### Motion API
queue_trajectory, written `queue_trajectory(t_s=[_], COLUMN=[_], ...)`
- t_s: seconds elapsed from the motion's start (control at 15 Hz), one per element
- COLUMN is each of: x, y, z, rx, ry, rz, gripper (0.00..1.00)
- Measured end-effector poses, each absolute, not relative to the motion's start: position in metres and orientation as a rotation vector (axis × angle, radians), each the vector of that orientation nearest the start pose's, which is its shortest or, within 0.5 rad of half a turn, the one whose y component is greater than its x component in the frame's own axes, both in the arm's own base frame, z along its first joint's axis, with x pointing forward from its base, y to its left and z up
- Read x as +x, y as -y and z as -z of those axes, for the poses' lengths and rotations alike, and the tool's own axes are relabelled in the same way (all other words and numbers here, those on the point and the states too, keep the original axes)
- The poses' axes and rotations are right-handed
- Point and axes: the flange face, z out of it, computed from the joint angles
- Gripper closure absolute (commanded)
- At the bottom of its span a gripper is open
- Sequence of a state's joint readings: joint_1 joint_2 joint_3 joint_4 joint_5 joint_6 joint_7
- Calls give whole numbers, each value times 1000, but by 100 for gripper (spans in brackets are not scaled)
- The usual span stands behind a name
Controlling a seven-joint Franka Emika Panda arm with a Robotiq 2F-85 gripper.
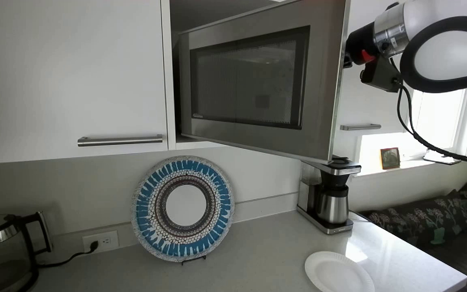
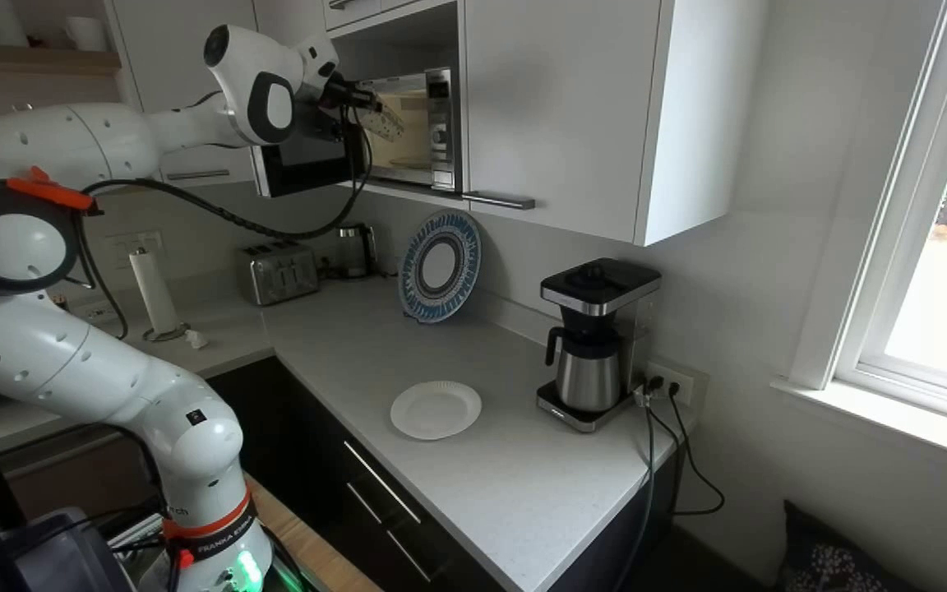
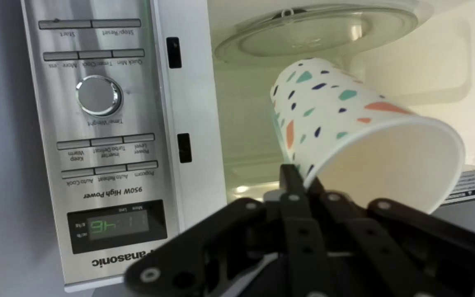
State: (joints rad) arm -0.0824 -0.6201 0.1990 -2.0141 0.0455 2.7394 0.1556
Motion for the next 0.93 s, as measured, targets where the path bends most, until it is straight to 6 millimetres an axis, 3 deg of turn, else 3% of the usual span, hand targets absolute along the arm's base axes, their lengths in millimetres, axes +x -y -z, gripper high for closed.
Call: queue_trajectory(t_s=[0.47, 0.93], x=[412, 442], y=[-91, -115], z=[-835, -828], rx=[-2436, -2438], ry=[-55, -135], rz=[1784, 1728], gripper=[99, 99])
